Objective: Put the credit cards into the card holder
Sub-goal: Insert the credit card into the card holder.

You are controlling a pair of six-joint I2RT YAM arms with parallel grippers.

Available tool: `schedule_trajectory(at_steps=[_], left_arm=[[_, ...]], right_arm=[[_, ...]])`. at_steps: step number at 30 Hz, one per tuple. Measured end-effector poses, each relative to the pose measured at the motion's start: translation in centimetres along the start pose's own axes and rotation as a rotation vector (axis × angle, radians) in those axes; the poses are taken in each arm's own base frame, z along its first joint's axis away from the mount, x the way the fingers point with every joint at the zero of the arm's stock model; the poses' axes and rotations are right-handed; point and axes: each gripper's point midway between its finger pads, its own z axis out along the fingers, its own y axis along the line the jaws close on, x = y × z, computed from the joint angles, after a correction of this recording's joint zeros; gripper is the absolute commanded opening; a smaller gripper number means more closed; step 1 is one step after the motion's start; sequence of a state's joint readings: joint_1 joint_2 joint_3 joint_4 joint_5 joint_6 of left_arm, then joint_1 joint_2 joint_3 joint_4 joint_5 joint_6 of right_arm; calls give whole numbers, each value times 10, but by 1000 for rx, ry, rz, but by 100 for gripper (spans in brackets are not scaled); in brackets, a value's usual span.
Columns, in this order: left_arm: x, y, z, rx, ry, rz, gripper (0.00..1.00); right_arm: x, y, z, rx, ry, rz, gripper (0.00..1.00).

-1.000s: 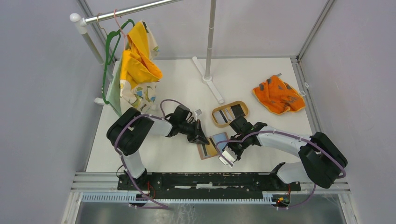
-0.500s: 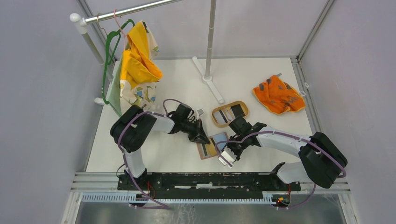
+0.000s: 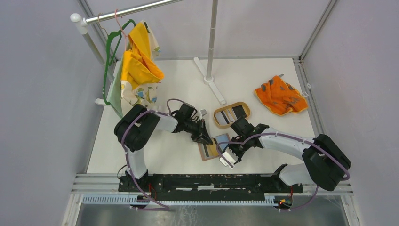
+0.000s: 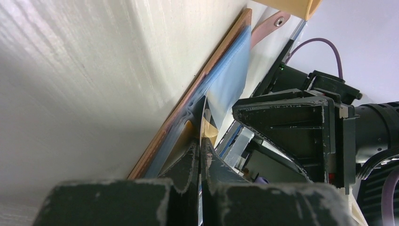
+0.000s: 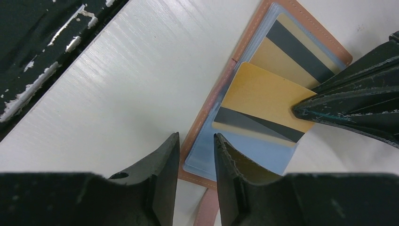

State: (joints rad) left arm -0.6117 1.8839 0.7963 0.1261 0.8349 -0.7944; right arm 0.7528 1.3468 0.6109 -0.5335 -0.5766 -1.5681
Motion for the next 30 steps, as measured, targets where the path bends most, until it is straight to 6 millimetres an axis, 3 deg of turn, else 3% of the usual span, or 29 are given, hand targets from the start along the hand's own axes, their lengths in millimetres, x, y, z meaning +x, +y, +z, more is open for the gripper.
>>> schedule_trajectory(at_steps=[3,7,10,16,20,30], left_arm=[[0,0,1,3,6,2,6],[-1,0,2,4,10,6,9],[-1,0,2,5,13,7,10],[-1,0,2,5,13,9,13],[-1,0,2,5,14,10,16],[-1,0,2,7,14,14,22]], right_arm=[[-6,-1,-1,7,-27,19,39],[-23,-12,-1,29,-71,47,25],[-43,-32,1,60,-86,47,17],[-69,-83,14,119,-33,51,14],[-63,-95,26,135,50,70,14],[-34,-88,37,120,207,101,14]])
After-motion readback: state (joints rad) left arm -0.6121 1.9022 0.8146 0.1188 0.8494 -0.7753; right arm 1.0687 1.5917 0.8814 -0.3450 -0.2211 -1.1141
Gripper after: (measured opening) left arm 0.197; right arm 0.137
